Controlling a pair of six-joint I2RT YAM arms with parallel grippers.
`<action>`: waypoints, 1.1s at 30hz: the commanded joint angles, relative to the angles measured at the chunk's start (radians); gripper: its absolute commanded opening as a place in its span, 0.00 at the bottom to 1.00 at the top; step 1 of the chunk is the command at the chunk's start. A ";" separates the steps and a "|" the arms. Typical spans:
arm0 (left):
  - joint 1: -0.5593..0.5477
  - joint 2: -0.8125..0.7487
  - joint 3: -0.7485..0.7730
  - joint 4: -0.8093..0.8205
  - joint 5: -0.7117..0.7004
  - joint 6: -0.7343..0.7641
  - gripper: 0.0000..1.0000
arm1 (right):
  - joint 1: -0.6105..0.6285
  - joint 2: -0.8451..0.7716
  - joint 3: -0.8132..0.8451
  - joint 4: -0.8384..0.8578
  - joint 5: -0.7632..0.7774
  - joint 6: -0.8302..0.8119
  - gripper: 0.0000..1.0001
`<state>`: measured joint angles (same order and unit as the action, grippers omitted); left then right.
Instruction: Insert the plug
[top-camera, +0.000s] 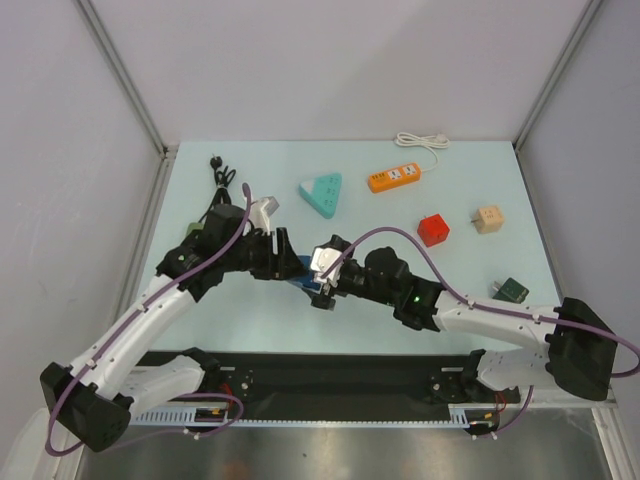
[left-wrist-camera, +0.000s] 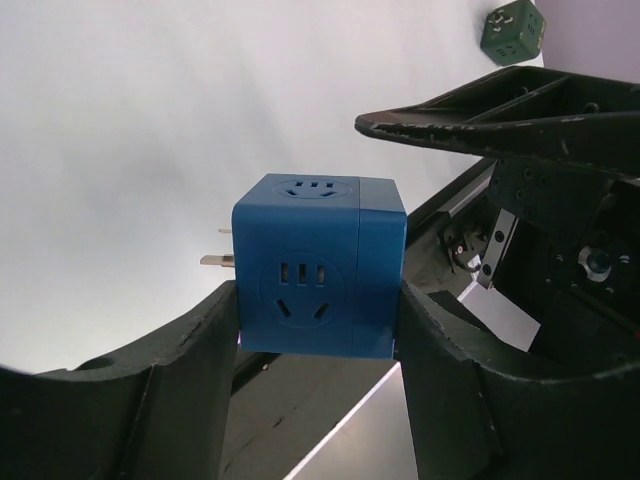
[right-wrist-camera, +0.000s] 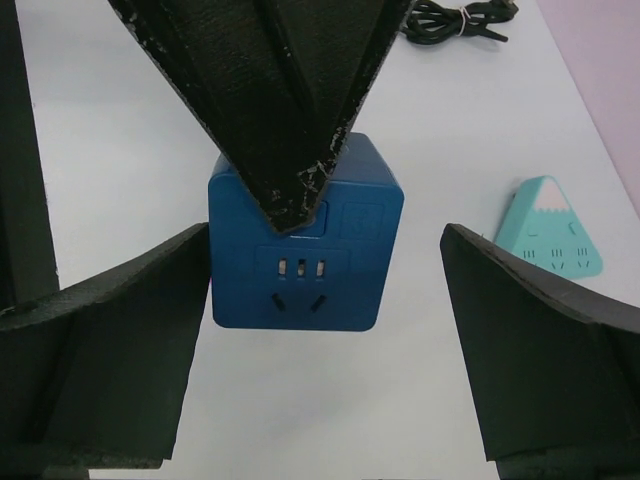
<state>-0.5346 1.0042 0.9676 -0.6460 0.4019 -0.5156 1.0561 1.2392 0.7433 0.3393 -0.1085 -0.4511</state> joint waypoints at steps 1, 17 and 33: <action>-0.004 -0.027 0.005 0.039 0.043 -0.011 0.00 | 0.016 0.022 0.042 0.006 0.032 -0.047 1.00; -0.008 -0.010 -0.009 0.042 0.100 -0.009 0.00 | 0.038 0.098 0.068 0.076 -0.014 -0.015 0.78; 0.070 0.108 0.195 -0.049 -0.109 -0.029 0.92 | 0.018 -0.067 -0.107 0.159 0.055 0.089 0.00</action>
<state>-0.5140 1.0847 1.0340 -0.7071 0.3798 -0.5331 1.0809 1.2732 0.6769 0.3992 -0.0647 -0.4068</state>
